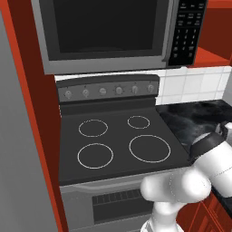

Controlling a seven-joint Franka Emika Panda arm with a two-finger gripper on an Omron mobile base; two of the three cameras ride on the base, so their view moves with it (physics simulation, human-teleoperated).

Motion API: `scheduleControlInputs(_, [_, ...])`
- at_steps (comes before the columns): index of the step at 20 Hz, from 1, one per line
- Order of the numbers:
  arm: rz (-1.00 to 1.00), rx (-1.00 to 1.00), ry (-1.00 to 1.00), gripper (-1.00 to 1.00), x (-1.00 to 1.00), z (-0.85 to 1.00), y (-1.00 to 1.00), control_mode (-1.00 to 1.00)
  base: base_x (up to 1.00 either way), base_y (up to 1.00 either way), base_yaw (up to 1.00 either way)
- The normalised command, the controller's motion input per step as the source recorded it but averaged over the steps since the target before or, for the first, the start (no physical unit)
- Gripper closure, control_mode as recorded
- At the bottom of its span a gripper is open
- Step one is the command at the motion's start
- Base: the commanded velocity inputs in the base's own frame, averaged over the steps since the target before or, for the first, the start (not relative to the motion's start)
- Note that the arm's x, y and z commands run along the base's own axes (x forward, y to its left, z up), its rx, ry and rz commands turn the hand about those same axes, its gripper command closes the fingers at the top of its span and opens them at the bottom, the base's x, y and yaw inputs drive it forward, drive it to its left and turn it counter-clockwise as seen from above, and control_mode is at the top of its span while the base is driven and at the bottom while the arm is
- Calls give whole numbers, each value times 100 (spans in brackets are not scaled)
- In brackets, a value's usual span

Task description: Place the pan on the rear left burner on the stove. Then place the tomato and the onion in the pan and turn on the rear left burner.

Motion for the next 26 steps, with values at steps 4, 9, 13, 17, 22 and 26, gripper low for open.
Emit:
scheduleControlInputs(4, [10, -11, 0, 100, 0, 42, 48, -100, 0, 0, 0])
scheduleControlInputs(9, [16, -6, 0, 100, 0, 41, 55, -100, 0, 0, 0])
scheduleControlInputs(13, [25, 0, 0, 100, 11, 44, 56, -100, 0, 0, 0])
scheduleControlInputs(17, [29, 0, 0, 100, 18, 48, 55, -100, 0, 0, 0])
scheduleControlInputs(22, [29, 0, 0, 100, 14, 42, 55, -100, 0, 0, 0])
scheduleControlInputs(26, [27, 0, 0, 100, 14, 36, 55, -100, 0, 0, 0])
